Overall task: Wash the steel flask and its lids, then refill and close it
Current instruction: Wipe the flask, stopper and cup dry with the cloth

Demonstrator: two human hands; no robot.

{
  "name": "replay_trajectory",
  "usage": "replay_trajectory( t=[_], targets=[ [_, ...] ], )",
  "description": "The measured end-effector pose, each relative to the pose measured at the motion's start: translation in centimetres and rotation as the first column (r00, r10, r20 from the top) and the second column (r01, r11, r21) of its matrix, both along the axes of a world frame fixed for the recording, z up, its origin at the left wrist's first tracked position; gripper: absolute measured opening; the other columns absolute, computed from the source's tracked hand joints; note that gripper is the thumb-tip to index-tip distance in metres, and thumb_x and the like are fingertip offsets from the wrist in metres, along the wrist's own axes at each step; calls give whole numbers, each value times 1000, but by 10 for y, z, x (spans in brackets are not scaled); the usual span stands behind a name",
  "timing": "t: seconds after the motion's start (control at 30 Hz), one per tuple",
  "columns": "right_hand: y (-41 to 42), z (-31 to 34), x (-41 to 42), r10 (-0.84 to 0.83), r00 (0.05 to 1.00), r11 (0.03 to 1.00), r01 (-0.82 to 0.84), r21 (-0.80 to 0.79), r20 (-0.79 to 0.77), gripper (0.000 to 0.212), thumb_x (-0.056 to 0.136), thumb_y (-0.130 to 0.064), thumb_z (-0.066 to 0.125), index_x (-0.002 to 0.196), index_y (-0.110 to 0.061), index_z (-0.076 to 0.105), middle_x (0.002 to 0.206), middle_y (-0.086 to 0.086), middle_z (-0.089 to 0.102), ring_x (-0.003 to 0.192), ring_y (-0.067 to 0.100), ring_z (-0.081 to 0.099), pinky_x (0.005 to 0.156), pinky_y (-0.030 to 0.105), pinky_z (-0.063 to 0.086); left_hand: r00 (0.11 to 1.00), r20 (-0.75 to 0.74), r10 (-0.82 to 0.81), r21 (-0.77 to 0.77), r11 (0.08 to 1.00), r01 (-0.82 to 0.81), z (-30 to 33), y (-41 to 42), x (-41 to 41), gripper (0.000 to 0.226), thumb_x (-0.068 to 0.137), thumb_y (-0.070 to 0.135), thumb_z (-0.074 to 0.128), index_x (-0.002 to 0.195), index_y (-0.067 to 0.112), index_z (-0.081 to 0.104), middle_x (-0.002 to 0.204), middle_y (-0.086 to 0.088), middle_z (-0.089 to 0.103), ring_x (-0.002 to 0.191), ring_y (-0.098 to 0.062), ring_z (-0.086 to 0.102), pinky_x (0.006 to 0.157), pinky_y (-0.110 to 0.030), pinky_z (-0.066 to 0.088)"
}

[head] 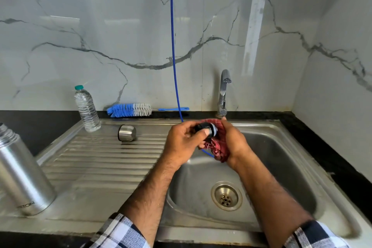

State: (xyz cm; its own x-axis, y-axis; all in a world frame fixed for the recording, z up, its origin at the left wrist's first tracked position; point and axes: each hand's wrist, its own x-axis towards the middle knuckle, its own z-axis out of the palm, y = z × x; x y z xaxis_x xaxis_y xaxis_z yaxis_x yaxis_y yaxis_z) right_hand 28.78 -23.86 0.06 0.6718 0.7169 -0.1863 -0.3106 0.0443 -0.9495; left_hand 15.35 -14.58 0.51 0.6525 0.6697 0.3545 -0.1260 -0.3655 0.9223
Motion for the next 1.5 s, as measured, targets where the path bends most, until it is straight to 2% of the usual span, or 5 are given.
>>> replay_trajectory(
  t=[0.3, 0.7, 0.93, 1.13, 1.5],
  targets=[
    [-17, 10, -27, 132, 664, 950, -298, 99, 736, 49, 113, -45, 40, 156, -26, 53, 155, -7, 57, 144, 6, 51, 119, 41, 45, 989, 137, 48, -529, 848, 31, 5, 4, -3, 19, 100, 17, 65, 94, 4, 77, 82, -14, 76, 68, -21, 71, 62, -29, 59],
    [-20, 10, 2, 101, 234, 971, -236, -45, 967, 67, 89, -34, 85, 150, -22, 61, 122, -5, 61, 113, 5, 62, 96, 15, 51, 985, 83, -148, -646, 745, 167, 10, 19, -17, 23, 100, 26, 64, 102, 4, 73, 81, -14, 64, 55, -16, 50, 42, -20, 33],
    [-11, 4, -12, -36, 368, 997, 73, 9, 929, 54, 106, -63, 35, 101, -21, 68, 81, -3, 71, 75, 14, 69, 72, 36, 57, 983, 107, -146, -202, 965, 166, 3, 11, -8, 21, 103, 18, 66, 97, 2, 76, 74, -10, 67, 59, -20, 54, 48, -24, 37],
    [-18, 17, -10, 100, 856, 961, 48, -271, 507, 62, 106, -63, 46, 82, -16, 76, 80, 8, 77, 78, 22, 72, 73, 36, 56, 984, -167, -54, 276, 956, 99, -9, 11, -3, 26, 95, 43, 68, 107, 22, 77, 83, 3, 77, 71, -16, 71, 64, -36, 60],
    [-20, 9, -3, 205, 475, 932, -362, -23, 856, 68, 86, -14, 88, 147, -29, 63, 131, -7, 65, 120, 11, 65, 100, 27, 57, 982, 103, -158, -742, 645, 182, 5, 22, -12, 33, 97, 41, 66, 104, 10, 69, 76, -8, 62, 43, -8, 45, 33, -15, 26]
  ],
)
